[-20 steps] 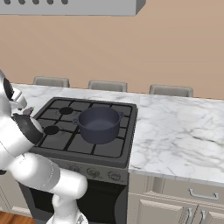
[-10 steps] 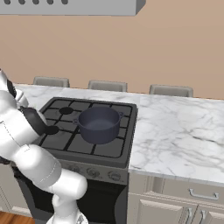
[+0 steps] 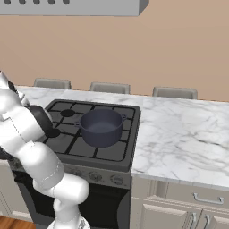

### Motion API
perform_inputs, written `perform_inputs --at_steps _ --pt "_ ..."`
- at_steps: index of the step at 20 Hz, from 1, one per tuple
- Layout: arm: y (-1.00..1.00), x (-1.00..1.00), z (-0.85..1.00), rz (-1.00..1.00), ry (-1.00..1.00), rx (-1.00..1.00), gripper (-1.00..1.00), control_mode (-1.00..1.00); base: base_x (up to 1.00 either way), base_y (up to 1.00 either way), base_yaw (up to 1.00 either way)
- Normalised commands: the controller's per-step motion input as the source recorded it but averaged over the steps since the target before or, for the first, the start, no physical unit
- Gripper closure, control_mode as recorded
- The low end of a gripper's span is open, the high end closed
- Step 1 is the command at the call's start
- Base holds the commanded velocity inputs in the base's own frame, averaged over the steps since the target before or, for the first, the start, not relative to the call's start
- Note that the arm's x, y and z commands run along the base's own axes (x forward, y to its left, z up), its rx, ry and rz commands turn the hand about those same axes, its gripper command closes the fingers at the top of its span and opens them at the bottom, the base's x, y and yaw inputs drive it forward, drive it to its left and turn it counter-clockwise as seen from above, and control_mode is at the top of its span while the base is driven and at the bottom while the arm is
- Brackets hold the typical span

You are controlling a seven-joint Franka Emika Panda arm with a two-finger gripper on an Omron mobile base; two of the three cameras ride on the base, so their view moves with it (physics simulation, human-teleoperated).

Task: Turn on the burner for the pot on the stove. Wait thirty seconds for the pot to heat up. Then add the eggplant to the pot.

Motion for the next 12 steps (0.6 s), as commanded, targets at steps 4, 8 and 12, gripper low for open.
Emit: perform_inputs --at_steps 4,8,12 --pt "0.09 0.08 -0.05 0.0 0.01 -0.02 -1.0 -1.0 0.0 0.0 0.0" --pt "0.06 0.09 -0.1 0.0 0.03 0.0 -1.0 -1.0 0.0 0.0 0.0" --pt "0.02 0.11 -0.11 0.0 0.02 0.0 -1.0 -1.0 0.0 0.0 0.0"
